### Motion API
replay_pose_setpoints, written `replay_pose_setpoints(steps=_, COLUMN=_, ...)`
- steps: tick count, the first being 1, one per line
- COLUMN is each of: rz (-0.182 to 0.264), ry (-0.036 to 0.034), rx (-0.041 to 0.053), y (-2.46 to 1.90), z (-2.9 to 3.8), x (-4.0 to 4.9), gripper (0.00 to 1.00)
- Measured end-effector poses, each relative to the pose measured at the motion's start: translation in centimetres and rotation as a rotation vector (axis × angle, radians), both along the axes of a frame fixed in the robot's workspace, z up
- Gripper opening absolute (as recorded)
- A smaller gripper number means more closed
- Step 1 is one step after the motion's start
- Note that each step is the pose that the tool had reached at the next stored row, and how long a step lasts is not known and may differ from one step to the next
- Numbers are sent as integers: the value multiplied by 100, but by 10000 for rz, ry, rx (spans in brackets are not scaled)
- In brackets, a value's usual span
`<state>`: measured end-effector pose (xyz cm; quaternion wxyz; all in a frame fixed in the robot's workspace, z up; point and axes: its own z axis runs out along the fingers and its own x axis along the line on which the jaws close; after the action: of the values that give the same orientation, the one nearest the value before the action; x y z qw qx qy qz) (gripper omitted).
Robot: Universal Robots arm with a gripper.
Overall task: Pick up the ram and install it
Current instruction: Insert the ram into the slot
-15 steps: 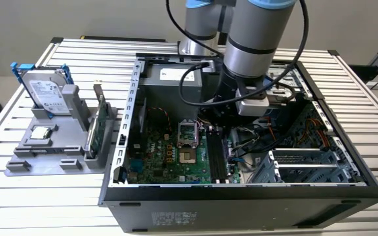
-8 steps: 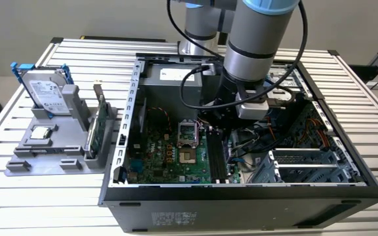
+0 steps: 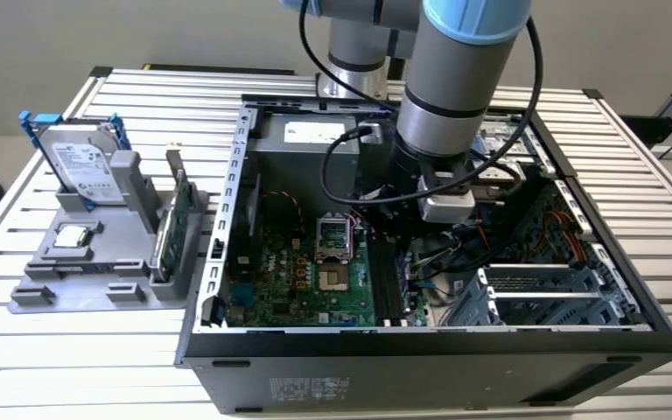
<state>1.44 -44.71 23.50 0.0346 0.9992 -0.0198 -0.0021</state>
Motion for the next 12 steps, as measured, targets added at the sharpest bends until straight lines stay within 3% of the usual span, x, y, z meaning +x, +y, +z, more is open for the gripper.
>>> replay_pose_setpoints(steps=12, rz=-5, ry=-23, rx=-5, y=-12, z=-112, x=23, gripper=0)
